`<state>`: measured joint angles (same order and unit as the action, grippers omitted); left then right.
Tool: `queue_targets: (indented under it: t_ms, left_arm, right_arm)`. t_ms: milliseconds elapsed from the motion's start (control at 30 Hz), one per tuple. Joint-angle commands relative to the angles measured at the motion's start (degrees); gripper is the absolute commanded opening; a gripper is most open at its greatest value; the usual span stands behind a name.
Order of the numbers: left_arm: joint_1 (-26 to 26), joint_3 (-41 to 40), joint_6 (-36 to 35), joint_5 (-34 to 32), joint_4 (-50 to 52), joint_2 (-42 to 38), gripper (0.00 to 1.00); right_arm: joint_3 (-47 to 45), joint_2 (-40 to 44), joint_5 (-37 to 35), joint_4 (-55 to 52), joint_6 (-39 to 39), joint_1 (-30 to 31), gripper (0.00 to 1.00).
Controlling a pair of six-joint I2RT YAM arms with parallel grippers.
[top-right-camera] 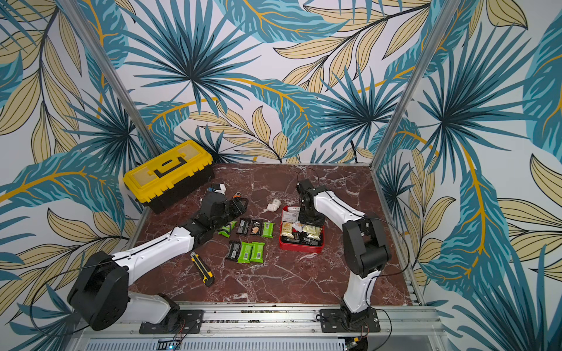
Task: Take the cookies out of the storage box
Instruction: Pick up the cookie from the storage box.
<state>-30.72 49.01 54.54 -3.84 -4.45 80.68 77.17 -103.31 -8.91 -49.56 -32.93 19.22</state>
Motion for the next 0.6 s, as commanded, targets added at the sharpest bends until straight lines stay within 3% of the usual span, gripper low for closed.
queue_targets:
  t_ms: [0,300,567]
  left_arm:
    - [0.00,2.75,0.20,-0.55,0.41,-0.09,0.55]
    - [-0.01,1.54,1.82,-0.95,0.58,-0.46,0.55]
    - [0.05,-1.07,5.13,-4.89,3.51,-2.60,0.55]
  right_arm:
    - [-2.28,4.42,1.64,-0.54,0.06,0.19,0.42]
    - [-5.23,14.84,3.26,-1.88,0.70,3.99,0.42]
    - [-3.13,16.14,1.97,-4.60,0.43,14.48,0.42]
